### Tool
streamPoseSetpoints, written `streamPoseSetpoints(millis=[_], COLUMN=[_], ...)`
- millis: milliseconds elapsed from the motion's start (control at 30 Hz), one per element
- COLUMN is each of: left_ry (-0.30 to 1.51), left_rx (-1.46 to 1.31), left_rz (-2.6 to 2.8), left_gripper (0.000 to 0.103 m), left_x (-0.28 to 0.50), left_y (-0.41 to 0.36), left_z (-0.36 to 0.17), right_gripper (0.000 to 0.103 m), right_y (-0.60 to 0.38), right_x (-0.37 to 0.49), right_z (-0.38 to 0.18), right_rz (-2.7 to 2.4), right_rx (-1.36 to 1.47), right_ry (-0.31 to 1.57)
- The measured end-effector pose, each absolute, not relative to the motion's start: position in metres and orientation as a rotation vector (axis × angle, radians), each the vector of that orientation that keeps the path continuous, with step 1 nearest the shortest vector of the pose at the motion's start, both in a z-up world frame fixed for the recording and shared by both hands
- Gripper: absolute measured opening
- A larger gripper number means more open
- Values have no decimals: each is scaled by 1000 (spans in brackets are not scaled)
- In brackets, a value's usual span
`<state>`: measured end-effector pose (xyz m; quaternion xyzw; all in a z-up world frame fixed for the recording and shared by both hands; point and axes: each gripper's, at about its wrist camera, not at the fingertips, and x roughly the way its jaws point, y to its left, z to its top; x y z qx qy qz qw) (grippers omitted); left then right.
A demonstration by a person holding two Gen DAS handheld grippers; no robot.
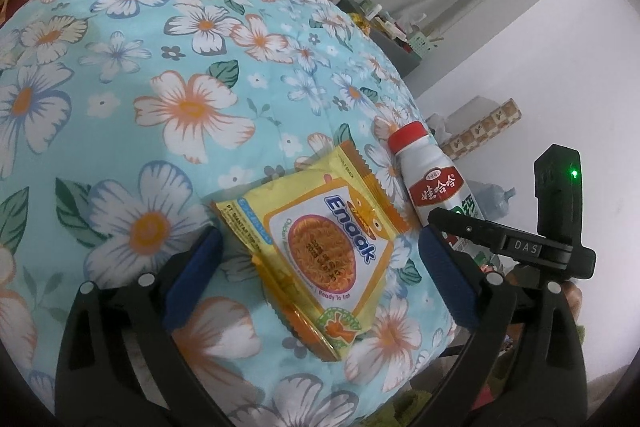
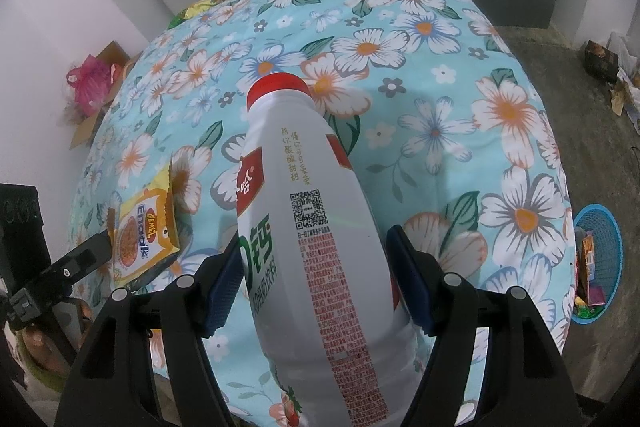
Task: Collect trash
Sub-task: 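Open the left tool around the biscuit packet while the right holds the bottle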
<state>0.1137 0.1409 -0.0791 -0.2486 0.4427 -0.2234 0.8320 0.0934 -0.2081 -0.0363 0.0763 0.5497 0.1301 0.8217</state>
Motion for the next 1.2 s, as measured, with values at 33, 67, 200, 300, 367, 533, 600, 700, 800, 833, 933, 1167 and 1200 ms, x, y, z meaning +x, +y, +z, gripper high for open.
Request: streamPoseSetpoints(millis=[33,67,200,300,367,533,600,700,800,833,933,1167,1200], left_ry=[938,935,927,928,927,925,926,928,927,927,924,920,919], left_rx=[-531,-535,-553,-551,-547,-539,-520,-485,-476,-477,-496,-500,-500], left_rz=[-474,-475,-471,-473,-474,-488,-489,-481,-479,-481,-490,-492,-491], left_gripper=[94,94,94,94,94,94,94,94,94,94,94,94,94], left_x=[114,114,114,114,114,114,114,113,113,114,114,113,114], left_y=[141,142,142,141,141,141,139,134,133,133,135,136,136], left_z=[-79,-80,-80,-80,-81,-81,-81,-80,-79,-80,-80,-80,-80], right_gripper=[68,68,68,68,68,68,68,68,68,68,68,68,68], right_y=[-208,-208,-208,-208,-208,-208,-208,-208,-208,-207,-207,-207,-207], right_x=[93,93,93,93,94,94,93,93,93,93,93,94,93], right_z=[-36,-36,-36,-36,-37,-37,-36,-36,-36,-36,-36,-36,-36], right_rz=[277,277,277,276,276,276,276,276,276,276,276,275,275], right_rx=[163,164,163,162,161,163,162,162,164,162,161,162,161], right_ry=[1170,1170,1170,1170,1169,1170,1170,1169,1169,1169,1169,1170,1170])
